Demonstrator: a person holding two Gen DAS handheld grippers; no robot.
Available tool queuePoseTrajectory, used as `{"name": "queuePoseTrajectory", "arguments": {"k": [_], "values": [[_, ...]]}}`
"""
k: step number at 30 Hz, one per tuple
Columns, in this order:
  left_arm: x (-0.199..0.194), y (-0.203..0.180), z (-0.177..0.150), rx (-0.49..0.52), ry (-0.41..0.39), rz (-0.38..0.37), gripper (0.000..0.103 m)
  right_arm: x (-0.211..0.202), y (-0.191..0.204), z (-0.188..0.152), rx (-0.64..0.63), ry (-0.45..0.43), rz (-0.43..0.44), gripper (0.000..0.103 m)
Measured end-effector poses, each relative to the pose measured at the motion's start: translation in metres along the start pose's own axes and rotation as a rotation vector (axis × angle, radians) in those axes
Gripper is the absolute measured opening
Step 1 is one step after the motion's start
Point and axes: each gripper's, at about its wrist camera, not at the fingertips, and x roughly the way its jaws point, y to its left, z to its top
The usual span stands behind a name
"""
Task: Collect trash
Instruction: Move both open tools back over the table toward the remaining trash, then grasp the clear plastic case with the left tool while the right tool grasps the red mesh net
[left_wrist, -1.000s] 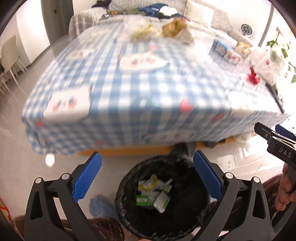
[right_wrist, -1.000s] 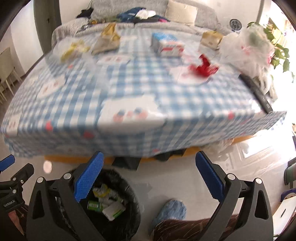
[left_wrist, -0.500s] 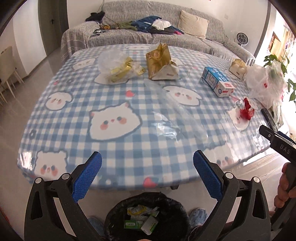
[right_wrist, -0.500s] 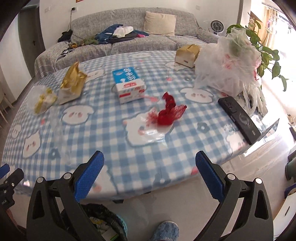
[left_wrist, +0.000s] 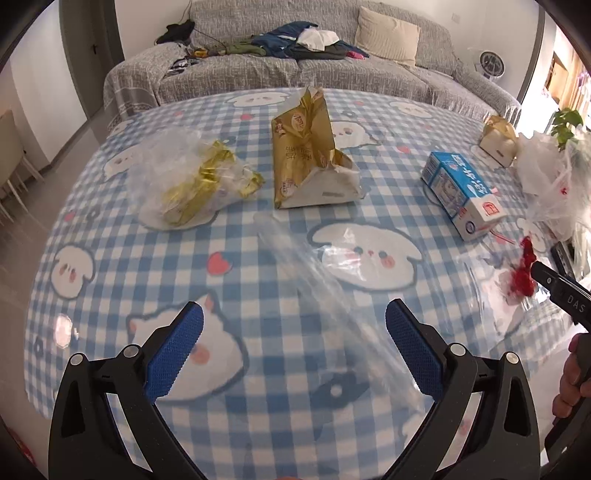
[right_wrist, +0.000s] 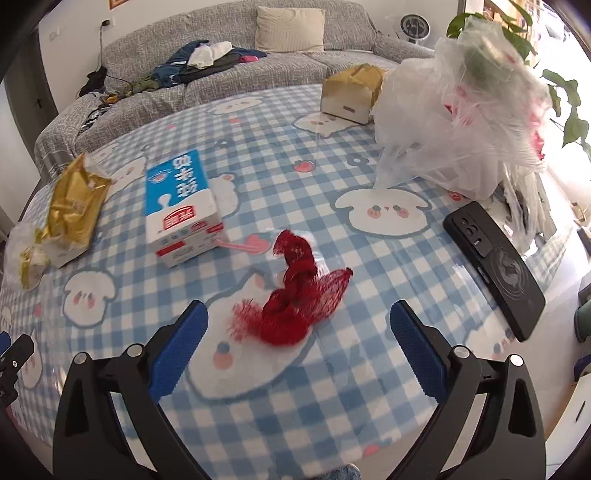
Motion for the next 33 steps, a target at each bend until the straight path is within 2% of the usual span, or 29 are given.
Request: {"name": "queuePoseTrajectory", "arguments": {"k": [8, 11, 13, 14, 17, 19, 21, 22, 23, 26, 28, 33], "values": [[0.043, -0.007, 0.01, 0.003, 0.067, 0.025, 0.095, 0.027, -0.001, 0.006, 0.014, 0.044, 0.001, 0.083], [0.05, -0.004, 0.011, -0.021, 0.085, 0.03, 0.089, 0.03, -0.001, 0.007, 0.017, 0.054, 0.016, 0.078], [0.054, -0.005, 0.011, -0.032, 0.103, 0.028, 0.079, 0.031, -0.002, 0.007, 0.017, 0.057, 0.023, 0.076], [0.055, -0.006, 0.011, -0.034, 0.11, 0.028, 0.077, 0.033, -0.002, 0.006, 0.017, 0.059, 0.026, 0.073], [0.051, -0.013, 0.007, -0.012, 0.099, 0.034, 0.063, 0.038, -0.005, 0.004, 0.022, 0.073, 0.031, 0.067], [0.048, -0.019, 0.005, 0.001, 0.101, 0.04, 0.047, 0.038, -0.006, 0.003, 0.015, 0.064, 0.017, 0.065], [0.045, -0.022, 0.001, 0.01, 0.101, 0.044, 0.036, 0.037, -0.007, 0.002, 0.014, 0.058, 0.012, 0.062], [0.043, -0.023, 0.0, 0.014, 0.103, 0.037, 0.028, 0.036, -0.009, 0.002, 0.016, 0.054, 0.007, 0.058], [0.041, -0.024, -0.002, 0.021, 0.106, 0.029, 0.026, 0.036, -0.01, 0.001, 0.015, 0.05, 0.001, 0.055], [0.035, -0.024, -0.009, 0.04, 0.106, 0.009, 0.025, 0.033, -0.011, 0.0, 0.009, 0.049, 0.004, 0.031], [0.029, -0.022, -0.012, 0.044, 0.094, 0.011, 0.025, 0.031, -0.009, -0.001, 0.01, 0.056, 0.02, 0.022], [0.008, -0.009, -0.019, 0.044, 0.056, 0.005, 0.025, 0.021, -0.001, -0.006, 0.0, 0.044, 0.021, 0.019]]}}
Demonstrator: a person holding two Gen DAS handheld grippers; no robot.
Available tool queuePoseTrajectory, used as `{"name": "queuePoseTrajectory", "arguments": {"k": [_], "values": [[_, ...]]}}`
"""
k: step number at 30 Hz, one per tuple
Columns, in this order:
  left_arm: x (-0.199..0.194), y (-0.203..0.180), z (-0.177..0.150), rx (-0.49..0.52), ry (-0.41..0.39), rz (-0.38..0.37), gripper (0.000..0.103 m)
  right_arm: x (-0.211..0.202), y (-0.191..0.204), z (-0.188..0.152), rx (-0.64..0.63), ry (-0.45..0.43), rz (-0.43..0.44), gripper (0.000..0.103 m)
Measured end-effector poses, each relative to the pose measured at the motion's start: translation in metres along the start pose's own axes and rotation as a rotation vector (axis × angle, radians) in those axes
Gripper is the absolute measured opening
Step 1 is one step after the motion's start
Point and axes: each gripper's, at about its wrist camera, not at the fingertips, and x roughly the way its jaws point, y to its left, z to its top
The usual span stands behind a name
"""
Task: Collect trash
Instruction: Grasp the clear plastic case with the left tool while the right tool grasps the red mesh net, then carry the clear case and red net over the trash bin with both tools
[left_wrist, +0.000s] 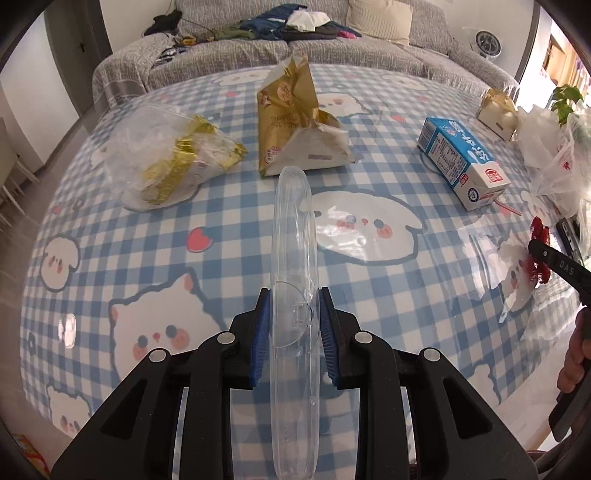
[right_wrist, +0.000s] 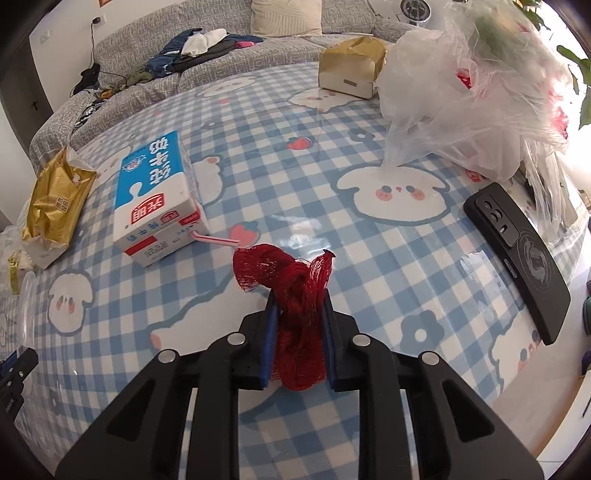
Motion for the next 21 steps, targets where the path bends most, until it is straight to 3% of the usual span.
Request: {"name": "queuePoseTrajectory", "arguments": {"k": [21], "values": [[-0.053, 0.034, -0.04, -0.058, -0.058, -0.04, 0.025, -0.05, 0.029, -0.036, -0.084, -0.055, 0.016, 0.019]]}}
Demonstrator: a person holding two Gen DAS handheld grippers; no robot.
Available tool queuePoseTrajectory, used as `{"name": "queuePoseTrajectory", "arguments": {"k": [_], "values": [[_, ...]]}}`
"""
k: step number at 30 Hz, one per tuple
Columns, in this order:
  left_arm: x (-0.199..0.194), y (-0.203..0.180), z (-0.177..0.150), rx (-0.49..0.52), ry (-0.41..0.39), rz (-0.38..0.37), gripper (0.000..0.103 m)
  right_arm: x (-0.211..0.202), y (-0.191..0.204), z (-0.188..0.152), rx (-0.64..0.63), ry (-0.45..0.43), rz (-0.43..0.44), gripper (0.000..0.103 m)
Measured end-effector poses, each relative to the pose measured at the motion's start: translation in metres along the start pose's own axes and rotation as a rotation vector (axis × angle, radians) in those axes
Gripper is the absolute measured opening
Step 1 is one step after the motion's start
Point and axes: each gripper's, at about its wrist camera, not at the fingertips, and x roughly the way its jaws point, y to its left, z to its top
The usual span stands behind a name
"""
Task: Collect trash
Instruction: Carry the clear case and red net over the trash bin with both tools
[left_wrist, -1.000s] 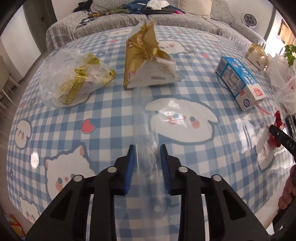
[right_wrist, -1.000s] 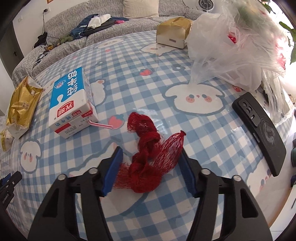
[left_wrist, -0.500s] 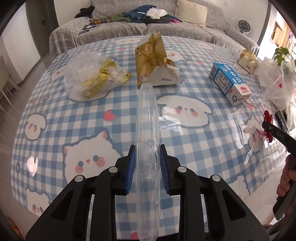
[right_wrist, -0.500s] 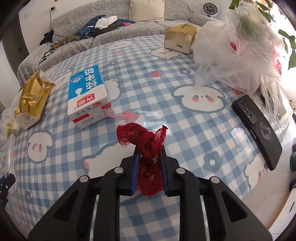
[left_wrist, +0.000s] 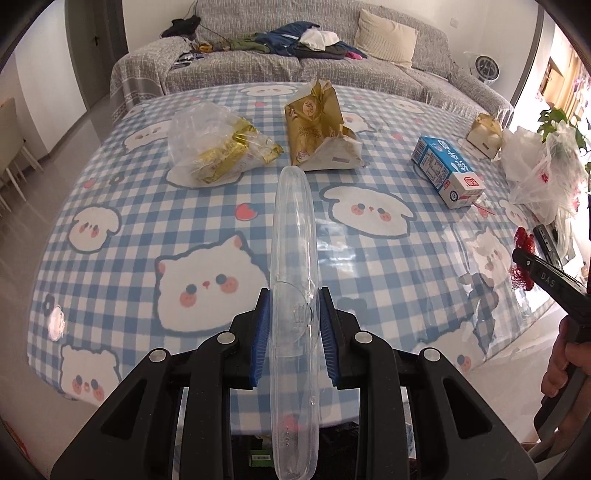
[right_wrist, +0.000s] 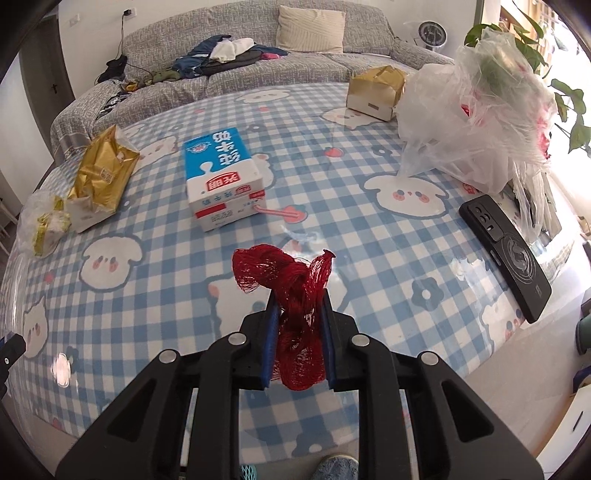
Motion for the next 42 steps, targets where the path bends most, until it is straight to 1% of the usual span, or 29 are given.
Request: {"name": "queuePoseTrajectory", "arguments": {"k": [6, 9, 17, 26, 36, 42], "values": [[-0.016, 0.006, -0.019, -0.015, -0.01, -0.029, 0.025, -0.018, 0.012, -0.02, -0.03, -0.014, 0.021, 0.019], [-0.022, 0.008, -0.03, -0.018, -0.012, -0.041, 0.025, -0.028, 0.02, -0.028, -0.038, -0.02, 0.048, 0.019], [-0.04, 0.02, -0.057, -0.019, -0.023, -0.046, 0.025, -0.046, 0.042, -0.046, -0.069, -0.029, 0.096, 0.019], [-0.043, 0.049, -0.1, -0.065, 0.026, -0.049, 0.025, -0.062, 0.074, -0.076, -0.125, -0.019, 0.144, 0.019], [-0.057, 0.057, -0.144, -0.068, 0.029, -0.05, 0.025, -0.077, 0.109, -0.114, -0.217, -0.01, 0.18, 0.019], [-0.064, 0.065, -0.17, -0.093, 0.049, -0.069, 0.025, -0.081, 0.119, -0.135, -0.245, 0.001, 0.197, 0.019]]}}
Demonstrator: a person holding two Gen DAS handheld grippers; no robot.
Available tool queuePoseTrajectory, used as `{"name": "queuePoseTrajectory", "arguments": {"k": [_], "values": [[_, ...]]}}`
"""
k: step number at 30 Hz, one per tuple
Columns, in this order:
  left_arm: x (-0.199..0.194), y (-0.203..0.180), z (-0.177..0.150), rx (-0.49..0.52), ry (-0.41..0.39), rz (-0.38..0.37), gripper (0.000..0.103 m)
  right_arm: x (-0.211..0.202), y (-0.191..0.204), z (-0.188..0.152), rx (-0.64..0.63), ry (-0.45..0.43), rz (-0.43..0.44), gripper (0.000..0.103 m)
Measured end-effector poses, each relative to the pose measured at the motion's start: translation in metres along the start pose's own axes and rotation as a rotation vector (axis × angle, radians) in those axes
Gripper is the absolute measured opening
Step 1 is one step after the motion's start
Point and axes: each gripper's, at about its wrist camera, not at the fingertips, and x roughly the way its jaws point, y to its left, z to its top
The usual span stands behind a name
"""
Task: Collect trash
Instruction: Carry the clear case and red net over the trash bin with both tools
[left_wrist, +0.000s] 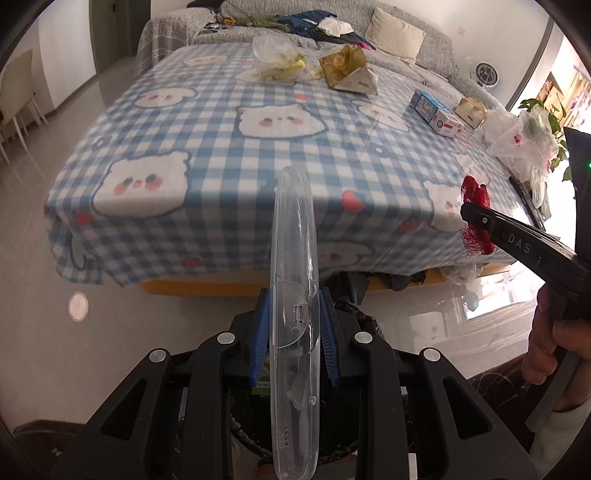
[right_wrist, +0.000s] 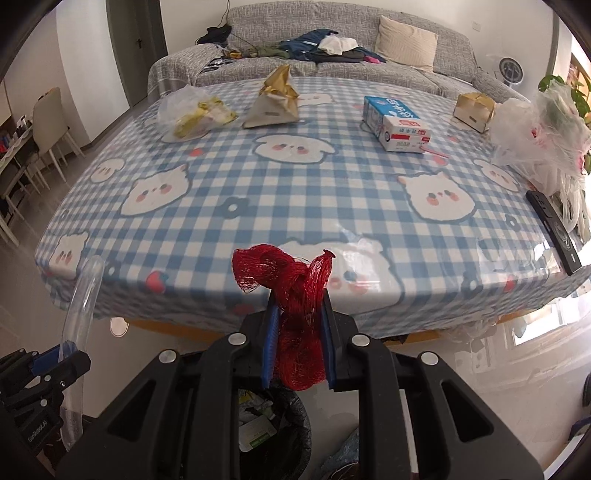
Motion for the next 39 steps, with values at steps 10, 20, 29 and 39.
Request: {"name": "queuePoseTrajectory", "arguments": {"k": [10, 20, 29, 39], "values": [[0.001, 0.013, -0.036, -0.031, 0.043, -0.023, 0.025, -0.007, 0.028, -0.033, -0.065, 0.028, 0.029, 0.019], [0.018, 0.025, -0.065, -0.076, 0.103, -0.002, 0.025, 0.001, 0.032, -0.069, -0.064, 0.101, 0.051, 0.019], [0.052, 0.022, -0.081, -0.083, 0.17, 0.042, 0.025, 0.04, 0.029, -0.094, -0.064, 0.221, 0.015, 0.019], [0.095, -0.009, -0.093, -0.032, 0.221, 0.043, 0.025, 0.061, 0.017, -0.101, -0.027, 0.269, -0.015, 0.019]]}}
